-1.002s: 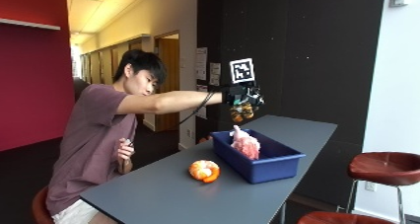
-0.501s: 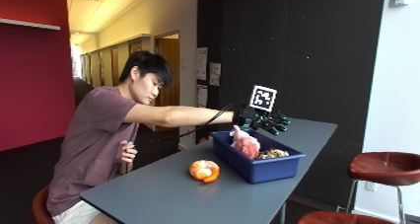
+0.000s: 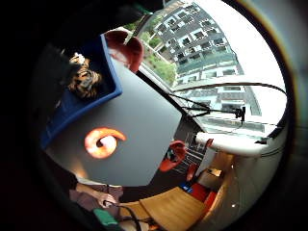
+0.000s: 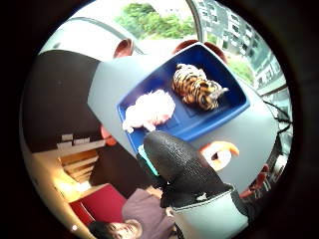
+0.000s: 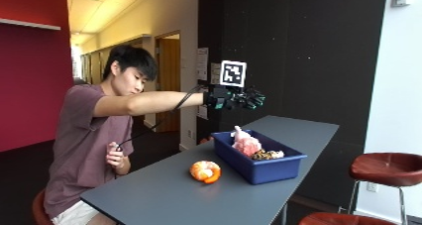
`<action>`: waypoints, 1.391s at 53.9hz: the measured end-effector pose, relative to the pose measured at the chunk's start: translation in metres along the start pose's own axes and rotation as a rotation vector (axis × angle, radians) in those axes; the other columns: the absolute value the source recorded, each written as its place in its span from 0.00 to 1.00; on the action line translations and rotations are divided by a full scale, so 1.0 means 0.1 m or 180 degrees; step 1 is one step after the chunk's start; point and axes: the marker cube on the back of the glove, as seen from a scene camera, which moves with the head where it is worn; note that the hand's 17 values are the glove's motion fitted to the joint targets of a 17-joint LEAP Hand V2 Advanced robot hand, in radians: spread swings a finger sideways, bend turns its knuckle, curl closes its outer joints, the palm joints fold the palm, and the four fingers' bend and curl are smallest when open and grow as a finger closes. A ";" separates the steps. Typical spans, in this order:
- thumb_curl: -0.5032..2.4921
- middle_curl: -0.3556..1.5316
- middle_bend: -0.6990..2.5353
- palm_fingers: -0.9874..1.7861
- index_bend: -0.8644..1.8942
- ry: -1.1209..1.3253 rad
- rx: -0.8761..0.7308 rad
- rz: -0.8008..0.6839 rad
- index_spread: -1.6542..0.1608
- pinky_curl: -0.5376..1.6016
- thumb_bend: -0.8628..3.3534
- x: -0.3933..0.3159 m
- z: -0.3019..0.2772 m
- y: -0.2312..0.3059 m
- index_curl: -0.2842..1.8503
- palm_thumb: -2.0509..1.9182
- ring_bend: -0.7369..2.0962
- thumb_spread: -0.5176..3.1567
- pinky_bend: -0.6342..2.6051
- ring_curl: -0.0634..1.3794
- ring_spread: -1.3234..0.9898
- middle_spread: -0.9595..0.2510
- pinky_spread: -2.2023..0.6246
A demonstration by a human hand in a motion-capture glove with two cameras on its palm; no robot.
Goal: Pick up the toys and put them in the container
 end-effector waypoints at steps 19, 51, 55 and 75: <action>0.25 0.31 0.25 0.24 0.33 0.0384 -0.0536 -0.0332 0.83 0.40 0.19 -0.21 1.14 0.82 0.18 0.50 0.38 0.45 0.47 0.25 0.58 0.85 0.80; 0.24 0.32 0.29 0.38 0.36 0.0695 -0.0086 -0.0004 0.79 0.39 0.19 0.33 2.64 0.88 0.21 0.50 0.40 0.45 0.42 0.28 0.56 0.77 0.79; 0.24 0.33 0.31 0.44 0.36 0.0067 0.0209 -0.0242 0.78 0.38 0.19 0.13 2.65 0.92 0.20 0.50 0.44 0.46 0.41 0.29 0.54 0.73 0.79; 0.30 0.47 0.48 0.78 0.42 0.0653 0.0838 -0.0012 0.79 0.43 0.24 0.20 2.51 1.11 0.24 0.60 0.70 0.50 0.46 0.49 0.42 0.58 0.68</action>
